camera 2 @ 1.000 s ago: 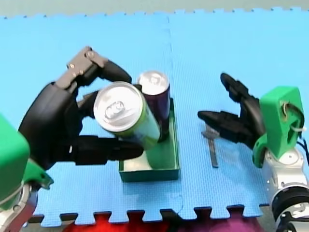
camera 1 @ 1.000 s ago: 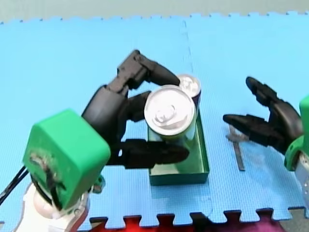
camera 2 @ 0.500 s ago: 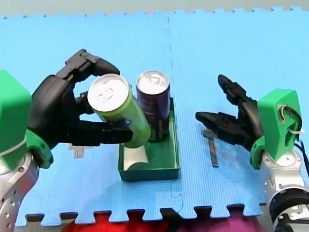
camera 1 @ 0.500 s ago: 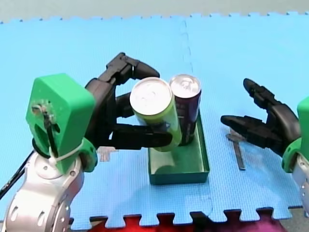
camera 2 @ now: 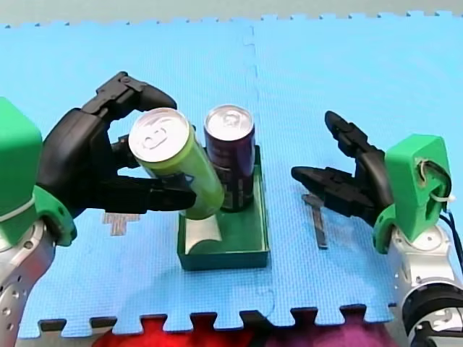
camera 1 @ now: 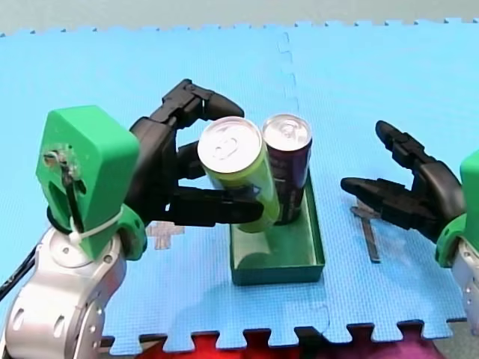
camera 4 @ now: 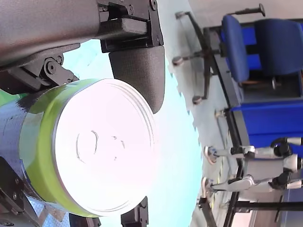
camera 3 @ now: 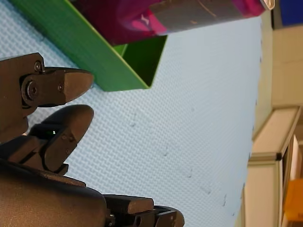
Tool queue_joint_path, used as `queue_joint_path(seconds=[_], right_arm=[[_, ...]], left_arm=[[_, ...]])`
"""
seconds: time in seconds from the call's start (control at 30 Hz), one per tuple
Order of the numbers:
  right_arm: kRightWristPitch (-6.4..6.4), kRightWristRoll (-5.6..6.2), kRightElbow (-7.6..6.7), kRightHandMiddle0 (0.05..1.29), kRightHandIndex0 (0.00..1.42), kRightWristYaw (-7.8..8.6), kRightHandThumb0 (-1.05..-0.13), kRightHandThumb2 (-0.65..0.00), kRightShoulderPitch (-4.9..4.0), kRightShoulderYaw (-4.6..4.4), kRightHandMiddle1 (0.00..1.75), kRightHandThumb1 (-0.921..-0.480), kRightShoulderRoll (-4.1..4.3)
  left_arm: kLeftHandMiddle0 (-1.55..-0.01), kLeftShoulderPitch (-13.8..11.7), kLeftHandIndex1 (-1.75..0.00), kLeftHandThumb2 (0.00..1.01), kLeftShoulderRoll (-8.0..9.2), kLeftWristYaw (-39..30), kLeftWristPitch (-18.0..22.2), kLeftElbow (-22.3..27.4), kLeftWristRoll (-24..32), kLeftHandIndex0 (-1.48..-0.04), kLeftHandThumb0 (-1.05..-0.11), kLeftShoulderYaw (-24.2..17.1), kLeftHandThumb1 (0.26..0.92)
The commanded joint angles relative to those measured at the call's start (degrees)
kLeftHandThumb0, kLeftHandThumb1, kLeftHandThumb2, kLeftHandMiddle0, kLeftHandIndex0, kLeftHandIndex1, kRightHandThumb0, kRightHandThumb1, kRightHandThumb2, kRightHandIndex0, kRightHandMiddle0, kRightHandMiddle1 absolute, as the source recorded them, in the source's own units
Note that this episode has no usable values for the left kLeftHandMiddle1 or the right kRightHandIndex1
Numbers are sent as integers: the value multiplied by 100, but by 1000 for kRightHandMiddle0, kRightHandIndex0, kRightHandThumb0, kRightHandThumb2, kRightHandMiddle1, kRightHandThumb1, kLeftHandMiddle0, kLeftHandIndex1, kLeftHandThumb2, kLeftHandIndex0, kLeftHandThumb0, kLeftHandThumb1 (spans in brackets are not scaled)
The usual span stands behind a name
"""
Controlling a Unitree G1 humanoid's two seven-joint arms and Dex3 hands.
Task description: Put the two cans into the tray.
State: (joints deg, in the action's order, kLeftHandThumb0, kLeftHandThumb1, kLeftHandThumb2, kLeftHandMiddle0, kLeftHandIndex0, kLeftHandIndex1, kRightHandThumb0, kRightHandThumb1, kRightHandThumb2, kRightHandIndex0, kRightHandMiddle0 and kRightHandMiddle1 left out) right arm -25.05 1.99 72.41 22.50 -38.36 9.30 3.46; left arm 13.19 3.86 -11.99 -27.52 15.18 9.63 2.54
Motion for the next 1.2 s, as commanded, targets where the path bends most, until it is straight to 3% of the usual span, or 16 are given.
queue_joint_path(seconds=[0.0, 0.57, 0.83, 1.17], right_arm=[[-29, 19, -19, 114, 734, -13, -1048, -252, -2, 0, 1, -921, 5], [-59, 23, -38, 116, 708, -47, -1048, -276, -4, -9, 1, -921, -25], [-60, 28, -76, 113, 692, -62, -1048, -286, -5, -23, 0, -921, -40], [-80, 45, -130, 106, 657, -90, -1048, -292, 41, -32, 0, -921, -76]], left_arm=[[-889, 88, -1746, 28, 19, -20, 13, 6, 39, -487, -169, 14, 771], [-876, 136, -1746, 32, 233, -204, 13, -47, -77, -482, -167, 175, 766], [-874, 325, -1746, 33, 305, -265, 226, -371, -334, -487, -175, 363, 762], [-874, 481, -1746, 39, 497, -500, -56, -457, -371, -493, -203, 396, 764]])
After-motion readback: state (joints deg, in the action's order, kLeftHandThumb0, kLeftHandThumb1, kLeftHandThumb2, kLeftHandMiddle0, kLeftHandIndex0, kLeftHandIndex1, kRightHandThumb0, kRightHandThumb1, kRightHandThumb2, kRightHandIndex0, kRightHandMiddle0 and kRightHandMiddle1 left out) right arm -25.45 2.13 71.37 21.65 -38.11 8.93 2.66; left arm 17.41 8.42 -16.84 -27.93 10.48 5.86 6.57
